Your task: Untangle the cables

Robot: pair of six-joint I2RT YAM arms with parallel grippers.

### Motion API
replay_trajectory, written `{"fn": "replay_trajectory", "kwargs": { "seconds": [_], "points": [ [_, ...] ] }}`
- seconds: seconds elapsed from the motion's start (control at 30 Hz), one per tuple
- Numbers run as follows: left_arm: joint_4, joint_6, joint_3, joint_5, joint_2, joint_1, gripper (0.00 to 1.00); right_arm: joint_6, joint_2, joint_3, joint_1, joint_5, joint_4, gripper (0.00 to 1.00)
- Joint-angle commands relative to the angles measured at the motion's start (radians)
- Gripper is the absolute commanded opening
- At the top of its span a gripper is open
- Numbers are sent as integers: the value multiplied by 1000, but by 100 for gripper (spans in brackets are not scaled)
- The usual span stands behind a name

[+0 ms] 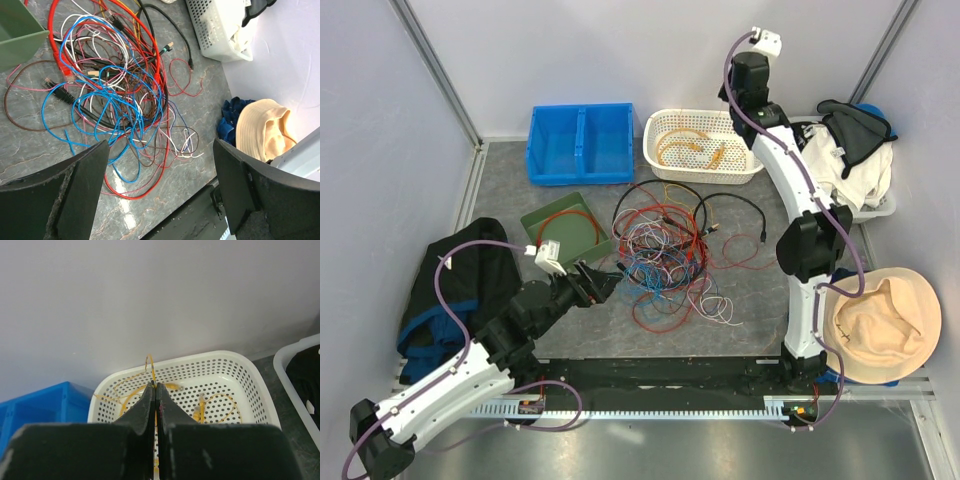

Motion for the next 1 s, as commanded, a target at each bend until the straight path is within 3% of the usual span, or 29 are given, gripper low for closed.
{"fn": "replay_trajectory", "kwargs": {
  "seconds": [0.0,0.07,0.1,0.17,0.2,0.3,0.63,0.8,0.97],
  "points": [
    [15,33,37,-47,16,-3,91,31,-1,-125,-4,-22,66,0],
    [17,39,35,-50,19,-2,91,45,-24,-232,-4,-32,115,0],
    [17,38,37,-50,22,-2,91,49,-46,-259,-4,-49,120,20],
    [17,39,43,-47,22,-2,90,66,-90,-323,0,-75,151,40],
    [15,39,52,-44,19,-2,89,69,-174,-450,8,-71,187,53],
    [4,19,53,-64,-5,-2,89,77,-370,-728,59,-26,393,70],
    [-2,-4,72,-62,-9,-2,89,134,-609,-1049,226,-101,300,65],
    [-5,-45,63,-22,2,-2,87,144,-603,-1184,241,-129,307,51],
    [-13,-57,66,-21,-12,-2,86,146,-544,-1247,241,-141,355,43]
  ]
}}
